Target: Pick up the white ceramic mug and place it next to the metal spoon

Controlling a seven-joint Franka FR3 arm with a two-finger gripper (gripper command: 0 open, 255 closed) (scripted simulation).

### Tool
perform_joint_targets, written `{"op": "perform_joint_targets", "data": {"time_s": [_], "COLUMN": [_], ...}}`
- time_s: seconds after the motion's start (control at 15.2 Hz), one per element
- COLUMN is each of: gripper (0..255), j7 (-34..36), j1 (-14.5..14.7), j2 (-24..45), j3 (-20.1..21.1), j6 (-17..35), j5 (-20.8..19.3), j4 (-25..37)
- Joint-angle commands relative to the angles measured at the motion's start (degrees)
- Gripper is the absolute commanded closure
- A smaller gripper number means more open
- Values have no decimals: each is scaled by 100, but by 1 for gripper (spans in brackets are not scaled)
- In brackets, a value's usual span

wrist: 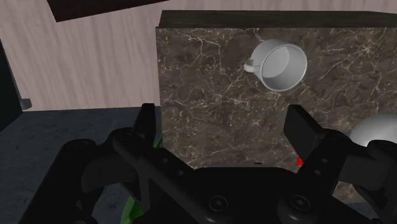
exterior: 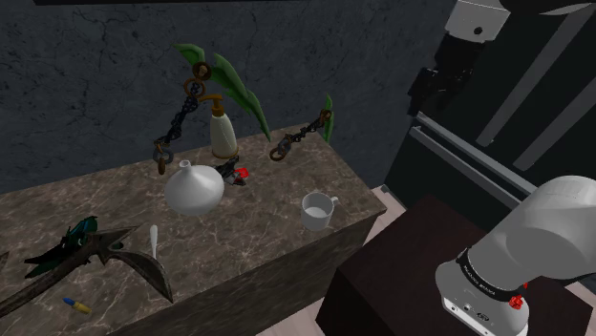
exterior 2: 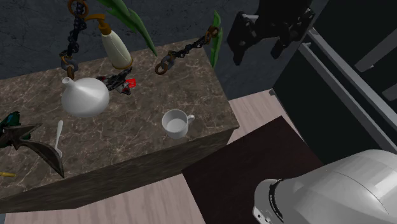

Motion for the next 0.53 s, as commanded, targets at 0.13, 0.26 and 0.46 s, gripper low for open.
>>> {"op": "perform_joint_targets", "data": {"time_s": [0.13, 0.26, 0.46], "gripper": [0, 0, 0], "j7": [178, 357, 629], "j1": [70, 146, 262], "j2": [78, 196, 452], "j3": [199, 400, 706], "j6": [344, 699, 1251], "j5": [91, 181, 309], "j4": [-243, -457, -721]}}
